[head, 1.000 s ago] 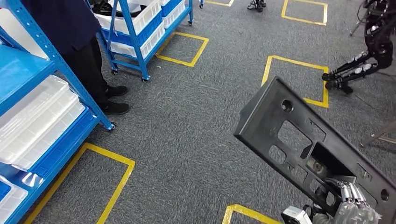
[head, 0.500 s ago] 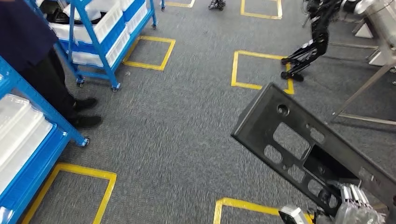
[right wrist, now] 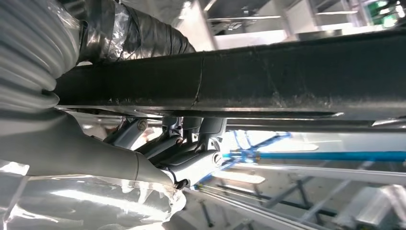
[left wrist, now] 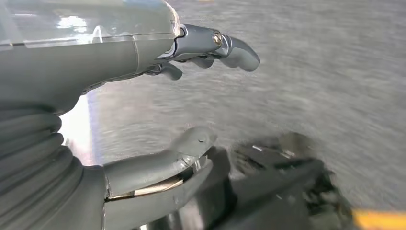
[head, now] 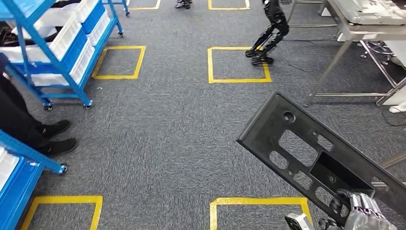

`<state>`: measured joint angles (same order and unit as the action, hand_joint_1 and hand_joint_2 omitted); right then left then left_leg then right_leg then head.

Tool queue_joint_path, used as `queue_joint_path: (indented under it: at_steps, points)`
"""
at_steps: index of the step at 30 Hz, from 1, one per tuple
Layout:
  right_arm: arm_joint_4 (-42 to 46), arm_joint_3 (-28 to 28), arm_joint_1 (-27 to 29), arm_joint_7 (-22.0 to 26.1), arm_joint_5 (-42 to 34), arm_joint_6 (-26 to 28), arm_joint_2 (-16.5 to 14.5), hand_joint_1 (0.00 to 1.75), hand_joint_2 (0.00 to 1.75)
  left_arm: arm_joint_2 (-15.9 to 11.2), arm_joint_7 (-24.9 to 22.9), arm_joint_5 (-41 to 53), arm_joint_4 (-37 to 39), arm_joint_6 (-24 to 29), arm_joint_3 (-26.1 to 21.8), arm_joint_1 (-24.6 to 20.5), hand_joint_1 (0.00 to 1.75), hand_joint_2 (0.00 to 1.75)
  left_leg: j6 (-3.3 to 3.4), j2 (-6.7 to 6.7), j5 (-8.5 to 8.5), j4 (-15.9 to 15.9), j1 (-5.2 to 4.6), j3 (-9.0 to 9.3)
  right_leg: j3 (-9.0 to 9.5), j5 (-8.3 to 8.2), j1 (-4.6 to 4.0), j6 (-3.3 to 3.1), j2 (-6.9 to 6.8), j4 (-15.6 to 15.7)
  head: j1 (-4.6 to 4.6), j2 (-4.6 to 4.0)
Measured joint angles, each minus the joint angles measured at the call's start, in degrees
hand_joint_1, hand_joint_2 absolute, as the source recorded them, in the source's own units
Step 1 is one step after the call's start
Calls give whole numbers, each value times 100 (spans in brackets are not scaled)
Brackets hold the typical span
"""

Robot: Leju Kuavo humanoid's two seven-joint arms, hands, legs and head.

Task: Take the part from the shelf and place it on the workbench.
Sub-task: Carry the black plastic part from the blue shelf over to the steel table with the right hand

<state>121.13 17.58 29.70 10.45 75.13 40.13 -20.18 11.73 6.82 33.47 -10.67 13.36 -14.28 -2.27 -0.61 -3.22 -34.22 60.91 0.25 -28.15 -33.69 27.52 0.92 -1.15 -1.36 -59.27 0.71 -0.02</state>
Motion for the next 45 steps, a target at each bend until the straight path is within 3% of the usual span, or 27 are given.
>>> queue_joint_path:
  at_steps: [2, 3, 4, 5, 6, 8, 10, 12, 14, 16, 17, 19, 20, 21, 23, 25, 26, 28, 30, 32, 33, 35, 36, 39, 41, 43, 45]
  points:
    - [6, -26, 13, -15, 35, 0, -3, 175, 175, 5, 33, -3, 0, -15, -19, -24, 0, 175, -8, 216, -368, 803, 11, -386, -3, 2, -26, -48, 134, 0, 0, 0]
    - [5, -38, 23, -20, 55, -1, -5, 175, 175, 6, 48, -6, 0, -18, -26, -46, 0, 175, -5, 241, -468, 1149, 11, -565, 1, 6, -41, -58, 211, -3, 1, 0]
    - [5, -49, 34, -25, 70, -1, -5, 175, 175, 8, 59, -7, 0, -18, -30, -64, 0, 175, 6, 251, -451, 1318, 10, -667, 13, 9, -56, -65, 298, -6, 1, 0]
    - [4, -60, 45, -31, 83, -2, -5, 175, 175, 9, 65, -6, 0, -18, -31, -74, 0, 175, 26, 265, -309, 1250, 8, -662, 30, 13, -67, -68, 388, -9, 1, 0]
    - [4, -75, 55, -37, 92, -2, -5, 175, 175, 9, 69, -3, 0, -18, -32, -73, 0, 175, 55, 309, -75, 964, 5, -561, 51, 17, -72, -68, 477, -12, 1, 0]
    - [4, -109, 71, -63, 112, -2, -7, 175, 175, 9, 79, 2, 0, -18, -35, -49, 0, 175, 119, 561, 357, 219, -5, -302, 67, 24, -72, -53, 639, -21, 3, 0]
    - [3, -132, 82, -87, 129, -2, -8, 175, 175, 9, 88, 2, 0, -19, -38, -29, 0, 175, 153, 771, 474, -209, -14, -168, 18, 7, -58, -6, 770, -36, 2, 0]
    - [1, -141, 109, -93, 146, -1, -8, 175, 175, 10, 98, -4, 0, -30, -40, -24, 0, 175, 180, 726, 463, -311, -14, -133, -39, -34, -43, 71, 890, -26, 2, 0]
    - [-3, -143, 142, -94, 161, 0, -8, 175, 175, 14, 126, -14, 0, -46, -44, -9, 0, 175, 239, 590, 517, -390, 3, -97, -99, 29, -54, 124, 709, -119, 7, 0]
    - [-7, -155, 144, -95, 168, -1, -8, 175, 175, 16, 177, -19, 0, -70, -46, 14, 0, 175, 287, 436, 552, -448, 8, -74, -329, 318, -65, 154, 337, -602, 13, 0]
    - [-9, -164, 141, -95, 170, -1, -8, 175, 175, 15, 201, -16, 0, -85, -47, 26, 0, 175, 297, 358, 550, -449, 3, -75, -512, 498, -57, 174, 230, -969, 17, 0]
    - [-21, -177, 147, -96, 173, -2, -8, 175, 175, 13, 249, -8, 0, -105, -49, 42, 0, 175, 295, 192, 533, -441, -3, -78, -803, 680, -22, 212, 169, -1544, 16, 0]
    - [-28, -178, 155, -99, 174, -2, -8, 175, 175, 11, 272, -5, 0, -113, -50, 46, 0, 175, 287, 111, 519, -438, -2, -74, -812, 618, 0, 231, 152, -1563, 15, 0]
    - [-34, -178, 163, -103, 174, -2, -8, 175, 175, 11, 298, -5, 0, -123, -52, 46, 0, 175, 274, 37, 502, -434, 1, -63, -698, 464, 20, 248, 122, -1356, 15, 0]
    - [-40, -178, 170, -107, 174, -2, -8, 175, 175, 17, 342, -3, 0, -160, -54, 34, 0, 175, 228, -86, 453, -420, -5, -22, -257, 128, 33, 265, -81, -574, 16, 0]
    - [-48, -184, 167, -103, 176, -2, -8, 175, 175, 28, 380, 3, 0, -212, -54, 26, 0, 175, 158, -183, 394, -399, -27, 24, 9, 17, 5, 225, -264, -89, 15, 0]
    - [-52, -188, 169, -104, 177, -2, -8, 175, 175, 34, 398, 6, 0, -231, -54, 23, 0, 175, 123, -232, 374, -397, -39, 45, 20, 44, -15, 188, -279, -56, 14, 0]
    - [-52, -193, 185, -110, 176, -2, -8, 175, 175, 47, 427, 9, 0, -253, -54, 17, 0, 175, 54, -303, 331, -390, -20, 90, 6, 31, -21, 110, -139, -41, 11, 0]
    - [-51, -193, 197, -118, 176, -1, -9, 175, 175, 56, 456, 6, 0, -274, -54, 18, 0, 175, -4, -109, 154, -174, 15, 28, 2, 9, -14, 27, -11, -19, 9, 0]
    - [-52, -198, 198, -123, 176, -1, -10, 175, 175, 61, 484, -1, 0, -297, -57, 25, 0, 175, -22, 177, -213, 497, 32, -289, -5, -3, -25, -29, 107, -10, 8, 0]
    - [-52, -202, 197, -122, 178, -3, -10, 175, 175, 62, 493, -8, 0, -306, -60, 22, 0, 175, -18, 235, -381, 915, 33, -502, -9, -4, -42, -44, 174, -12, 7, 0]
    - [-52, -208, 199, -117, 184, -10, -10, 175, 175, 62, 502, -22, 0, -321, -64, 5, 0, 175, 17, 267, -415, 1359, 23, -759, -1, -3, -81, -58, 330, -17, 8, 0]
    - [-52, -209, 199, -114, 187, -18, -10, 175, 175, 62, 503, -27, 0, -327, -66, -2, 0, 175, 53, 282, -256, 1248, 12, -736, 10, -3, -97, -61, 414, -19, 8, 0]
    - [-53, -219, 195, -110, 216, -69, -10, 175, 175, 59, 503, -27, 0, -339, -75, 13, 0, 175, 201, 552, 378, 146, -37, -321, 32, -5, -108, -54, 656, -27, 10, 0]
    - [-55, -237, 189, -113, 256, -108, -10, 175, 175, 55, 503, -24, 0, -346, -80, 26, 0, 175, 251, 719, 475, -241, -62, -182, -2, -22, -81, -12, 784, -32, 9, 0]
    - [-57, -259, 190, -123, 290, -132, -10, 175, 175, 62, 507, -22, 0, -351, -83, 9, 0, 175, 275, 653, 482, -322, -66, -148, -30, -58, -63, 64, 908, -8, 8, 0]
    - [-60, -269, 195, -134, 307, -145, -9, 175, 175, 78, 513, -21, 0, -352, -87, -9, 0, 175, 316, 510, 551, -436, -34, -93, -81, 5, -84, 117, 756, -91, 13, 0]
